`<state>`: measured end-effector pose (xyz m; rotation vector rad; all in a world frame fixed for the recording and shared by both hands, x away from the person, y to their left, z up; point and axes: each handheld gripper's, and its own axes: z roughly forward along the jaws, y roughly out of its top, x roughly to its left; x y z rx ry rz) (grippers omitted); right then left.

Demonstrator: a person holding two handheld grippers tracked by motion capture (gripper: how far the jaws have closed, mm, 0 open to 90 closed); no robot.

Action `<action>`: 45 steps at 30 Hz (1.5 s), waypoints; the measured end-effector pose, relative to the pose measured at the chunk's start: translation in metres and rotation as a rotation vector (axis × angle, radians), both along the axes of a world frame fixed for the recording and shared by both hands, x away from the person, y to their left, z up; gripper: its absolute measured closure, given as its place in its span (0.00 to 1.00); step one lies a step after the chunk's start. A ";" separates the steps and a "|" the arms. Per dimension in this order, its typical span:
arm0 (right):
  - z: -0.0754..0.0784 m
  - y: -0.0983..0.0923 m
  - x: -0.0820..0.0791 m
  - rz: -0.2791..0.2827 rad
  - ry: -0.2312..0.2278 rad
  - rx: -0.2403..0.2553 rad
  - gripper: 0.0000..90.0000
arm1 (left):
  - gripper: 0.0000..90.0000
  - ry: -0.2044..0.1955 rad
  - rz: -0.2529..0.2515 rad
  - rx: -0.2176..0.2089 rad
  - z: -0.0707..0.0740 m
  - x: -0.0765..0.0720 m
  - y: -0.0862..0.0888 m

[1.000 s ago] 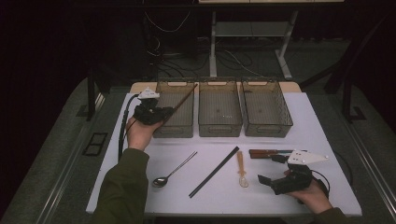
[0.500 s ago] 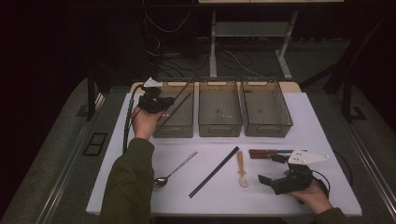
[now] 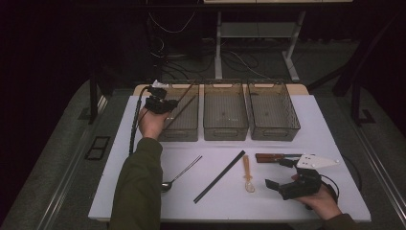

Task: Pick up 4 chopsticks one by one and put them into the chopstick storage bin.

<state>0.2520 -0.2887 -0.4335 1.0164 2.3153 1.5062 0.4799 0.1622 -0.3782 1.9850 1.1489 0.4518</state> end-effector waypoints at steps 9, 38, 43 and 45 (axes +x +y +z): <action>0.000 0.000 0.000 0.003 -0.002 0.001 0.01 | 0.95 0.040 0.012 0.054 -0.007 0.004 -0.003; 0.001 0.000 -0.001 0.002 -0.002 0.002 0.01 | 0.66 0.008 0.007 0.053 -0.005 0.001 -0.002; 0.000 0.001 -0.001 0.003 -0.002 -0.003 0.01 | 0.54 -0.026 -0.011 0.047 0.005 -0.006 0.000; 0.000 0.001 -0.001 0.004 -0.001 -0.006 0.01 | 0.50 -0.028 -0.026 0.033 0.008 -0.009 0.001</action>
